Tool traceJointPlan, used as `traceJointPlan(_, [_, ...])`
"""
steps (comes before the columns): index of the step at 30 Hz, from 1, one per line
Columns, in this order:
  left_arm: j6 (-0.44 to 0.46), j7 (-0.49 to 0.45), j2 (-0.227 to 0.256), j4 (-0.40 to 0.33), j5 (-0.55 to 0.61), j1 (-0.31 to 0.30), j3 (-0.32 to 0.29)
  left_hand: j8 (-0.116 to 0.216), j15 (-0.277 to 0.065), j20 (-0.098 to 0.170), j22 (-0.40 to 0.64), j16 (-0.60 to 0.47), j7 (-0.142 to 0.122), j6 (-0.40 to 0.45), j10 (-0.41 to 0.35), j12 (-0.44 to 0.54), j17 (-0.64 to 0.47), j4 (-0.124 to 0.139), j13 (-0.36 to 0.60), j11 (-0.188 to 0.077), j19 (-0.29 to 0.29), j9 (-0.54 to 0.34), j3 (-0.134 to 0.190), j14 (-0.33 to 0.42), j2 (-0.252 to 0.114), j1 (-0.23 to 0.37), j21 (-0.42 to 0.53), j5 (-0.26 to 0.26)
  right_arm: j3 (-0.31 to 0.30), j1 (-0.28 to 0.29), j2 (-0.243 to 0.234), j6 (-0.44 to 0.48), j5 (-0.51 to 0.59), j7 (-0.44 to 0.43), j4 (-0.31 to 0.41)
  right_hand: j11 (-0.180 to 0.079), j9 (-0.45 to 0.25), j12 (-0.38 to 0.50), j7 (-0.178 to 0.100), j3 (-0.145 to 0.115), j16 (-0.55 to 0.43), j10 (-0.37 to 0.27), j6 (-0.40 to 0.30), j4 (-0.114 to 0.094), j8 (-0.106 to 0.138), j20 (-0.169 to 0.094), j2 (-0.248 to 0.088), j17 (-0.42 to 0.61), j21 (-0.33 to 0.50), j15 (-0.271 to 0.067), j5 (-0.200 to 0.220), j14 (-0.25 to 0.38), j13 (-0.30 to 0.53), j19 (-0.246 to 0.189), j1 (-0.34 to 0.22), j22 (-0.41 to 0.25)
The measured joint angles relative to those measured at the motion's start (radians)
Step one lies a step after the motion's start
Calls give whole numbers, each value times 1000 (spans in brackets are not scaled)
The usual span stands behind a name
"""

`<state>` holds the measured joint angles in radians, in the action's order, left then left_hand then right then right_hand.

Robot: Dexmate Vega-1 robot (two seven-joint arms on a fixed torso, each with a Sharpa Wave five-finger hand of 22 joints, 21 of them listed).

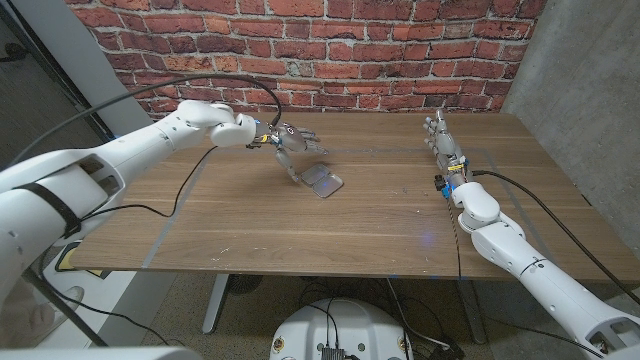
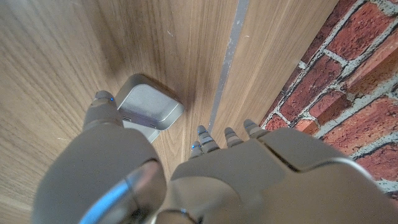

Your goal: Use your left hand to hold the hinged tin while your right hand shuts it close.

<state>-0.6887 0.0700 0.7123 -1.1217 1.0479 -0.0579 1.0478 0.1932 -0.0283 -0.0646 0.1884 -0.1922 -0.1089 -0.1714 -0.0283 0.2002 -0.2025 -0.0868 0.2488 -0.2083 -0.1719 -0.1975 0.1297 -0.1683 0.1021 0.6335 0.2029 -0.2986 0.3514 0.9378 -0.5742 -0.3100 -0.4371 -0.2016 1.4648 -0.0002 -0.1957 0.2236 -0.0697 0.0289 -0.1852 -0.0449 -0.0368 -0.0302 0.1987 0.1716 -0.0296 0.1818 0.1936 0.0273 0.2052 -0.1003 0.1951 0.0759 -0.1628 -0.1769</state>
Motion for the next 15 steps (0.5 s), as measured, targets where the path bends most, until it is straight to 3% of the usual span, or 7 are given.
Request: traceJointPlan(15, [6,-42,-18,25,28,13,38,18,0,0,0,-4,-14,-4,-30,16,0,4,0,-4,0,0,-4,0,0,0,0,0,5,-7,3,4,5,-1,1,0,0,0,0,0,0,0,0,0,0,5,0,0,0,-2,0,-9,0,5,0,0])
